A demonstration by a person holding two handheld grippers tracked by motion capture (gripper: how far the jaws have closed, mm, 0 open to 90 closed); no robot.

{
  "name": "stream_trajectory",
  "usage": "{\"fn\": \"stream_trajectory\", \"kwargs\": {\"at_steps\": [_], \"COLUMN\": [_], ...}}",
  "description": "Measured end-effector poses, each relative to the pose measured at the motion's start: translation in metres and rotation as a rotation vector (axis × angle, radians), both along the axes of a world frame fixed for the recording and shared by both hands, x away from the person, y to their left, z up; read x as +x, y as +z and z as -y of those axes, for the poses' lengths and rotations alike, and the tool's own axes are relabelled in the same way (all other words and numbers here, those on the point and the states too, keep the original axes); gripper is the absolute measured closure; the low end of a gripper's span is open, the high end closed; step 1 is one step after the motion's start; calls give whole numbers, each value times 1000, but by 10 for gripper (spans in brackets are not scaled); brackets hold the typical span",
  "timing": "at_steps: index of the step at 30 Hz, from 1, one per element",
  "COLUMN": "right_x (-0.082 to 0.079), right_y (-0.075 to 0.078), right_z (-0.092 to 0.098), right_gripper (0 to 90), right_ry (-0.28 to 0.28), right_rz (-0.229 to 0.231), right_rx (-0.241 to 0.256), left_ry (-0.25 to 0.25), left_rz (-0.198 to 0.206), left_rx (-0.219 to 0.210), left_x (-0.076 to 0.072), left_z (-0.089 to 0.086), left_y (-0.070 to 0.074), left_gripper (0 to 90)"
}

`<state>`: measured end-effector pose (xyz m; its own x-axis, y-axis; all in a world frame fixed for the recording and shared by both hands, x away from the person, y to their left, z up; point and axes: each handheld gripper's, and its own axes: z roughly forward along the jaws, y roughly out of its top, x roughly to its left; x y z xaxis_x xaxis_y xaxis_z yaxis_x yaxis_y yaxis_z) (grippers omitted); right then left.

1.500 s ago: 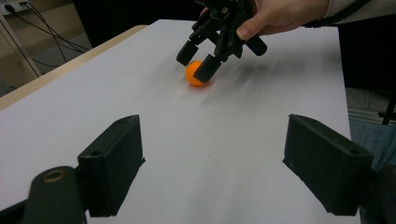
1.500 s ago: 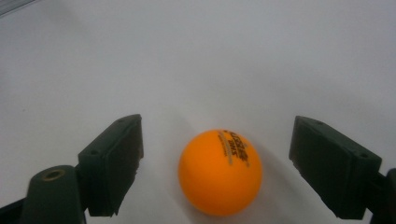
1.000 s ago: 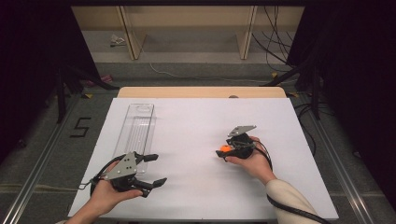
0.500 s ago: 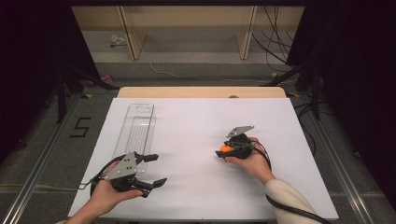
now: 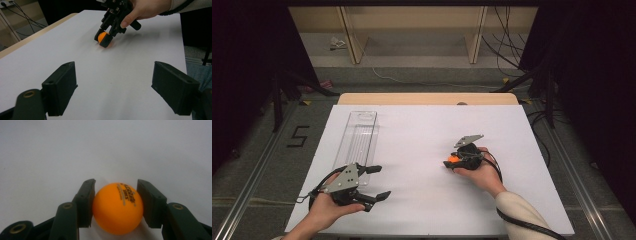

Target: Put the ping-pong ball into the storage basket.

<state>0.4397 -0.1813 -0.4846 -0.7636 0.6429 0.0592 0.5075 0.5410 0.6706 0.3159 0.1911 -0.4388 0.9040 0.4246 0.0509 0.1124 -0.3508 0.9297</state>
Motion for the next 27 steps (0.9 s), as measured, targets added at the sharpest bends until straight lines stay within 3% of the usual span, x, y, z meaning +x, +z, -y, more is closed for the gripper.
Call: {"fn": "stream_trajectory", "kwargs": {"at_steps": [27], "right_x": [-2], "right_y": [13], "right_z": [-1], "right_gripper": [511], "right_ry": [10], "right_rz": [30], "right_rx": [26], "left_ry": [-6], "left_rz": [2], "left_rx": [1], "left_x": [-1], "left_z": [0], "left_y": [0], "left_gripper": [195]}}
